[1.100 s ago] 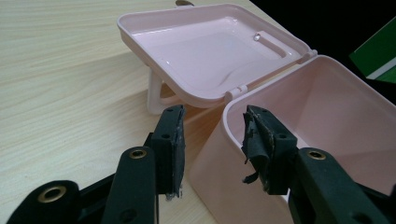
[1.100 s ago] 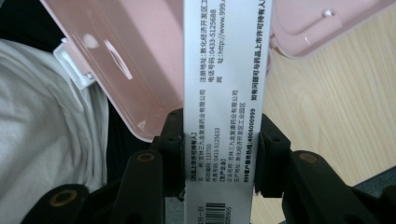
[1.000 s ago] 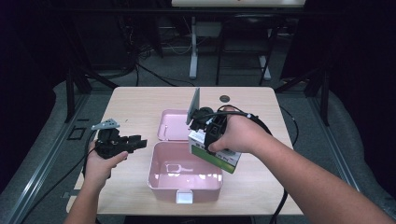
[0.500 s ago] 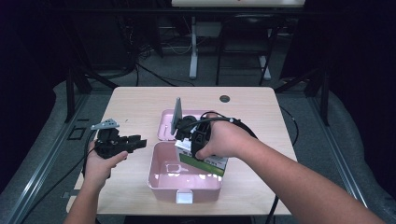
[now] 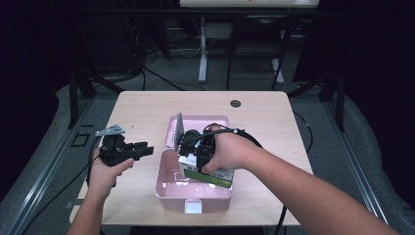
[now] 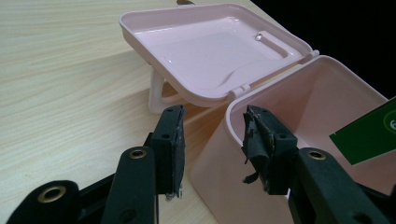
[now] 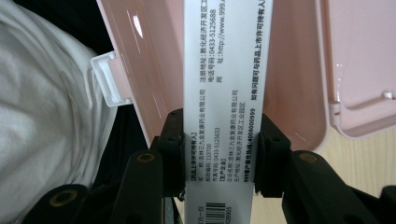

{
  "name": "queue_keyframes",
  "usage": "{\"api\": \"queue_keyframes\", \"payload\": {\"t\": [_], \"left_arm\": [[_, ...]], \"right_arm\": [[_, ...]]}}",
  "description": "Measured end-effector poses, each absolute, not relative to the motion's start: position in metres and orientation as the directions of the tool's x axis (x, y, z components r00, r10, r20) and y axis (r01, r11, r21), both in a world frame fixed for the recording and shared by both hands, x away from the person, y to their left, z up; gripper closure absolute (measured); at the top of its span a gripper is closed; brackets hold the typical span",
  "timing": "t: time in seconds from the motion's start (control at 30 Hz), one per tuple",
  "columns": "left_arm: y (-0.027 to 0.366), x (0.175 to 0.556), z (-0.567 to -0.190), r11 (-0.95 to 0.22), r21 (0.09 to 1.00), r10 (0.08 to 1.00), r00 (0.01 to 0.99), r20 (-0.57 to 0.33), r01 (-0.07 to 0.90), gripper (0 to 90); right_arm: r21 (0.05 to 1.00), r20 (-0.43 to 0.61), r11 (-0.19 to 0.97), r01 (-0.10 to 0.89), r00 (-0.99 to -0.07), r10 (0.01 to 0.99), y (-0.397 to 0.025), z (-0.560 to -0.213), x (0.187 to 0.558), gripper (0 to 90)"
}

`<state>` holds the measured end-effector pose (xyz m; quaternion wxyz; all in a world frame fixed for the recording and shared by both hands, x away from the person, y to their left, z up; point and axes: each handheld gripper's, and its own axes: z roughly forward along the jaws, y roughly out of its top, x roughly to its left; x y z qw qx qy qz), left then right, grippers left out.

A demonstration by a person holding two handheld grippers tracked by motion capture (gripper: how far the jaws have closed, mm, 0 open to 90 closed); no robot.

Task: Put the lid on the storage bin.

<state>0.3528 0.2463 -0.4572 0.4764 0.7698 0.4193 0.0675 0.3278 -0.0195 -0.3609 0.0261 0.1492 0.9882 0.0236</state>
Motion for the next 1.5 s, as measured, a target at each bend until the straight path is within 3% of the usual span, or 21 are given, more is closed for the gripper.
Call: {"api": "queue_keyframes", "payload": {"t": [0.67, 1.5], "left_arm": [[0.246, 0.354, -0.459, -0.194, 0.79, 0.709, 0.64, -0.297, 0.582, 57.6], [0.245, 0.355, -0.461, -0.201, 0.784, 0.709, 0.639, -0.297, 0.587, 57.6]], "right_arm": [[0.021, -0.038, 0.986, 0.163, -0.986, 0.164, -0.015, -0.39, 0.319, 61.1], [0.002, 0.008, 0.992, 0.123, -0.992, 0.123, -0.014, -0.43, 0.32, 61.2]]}}
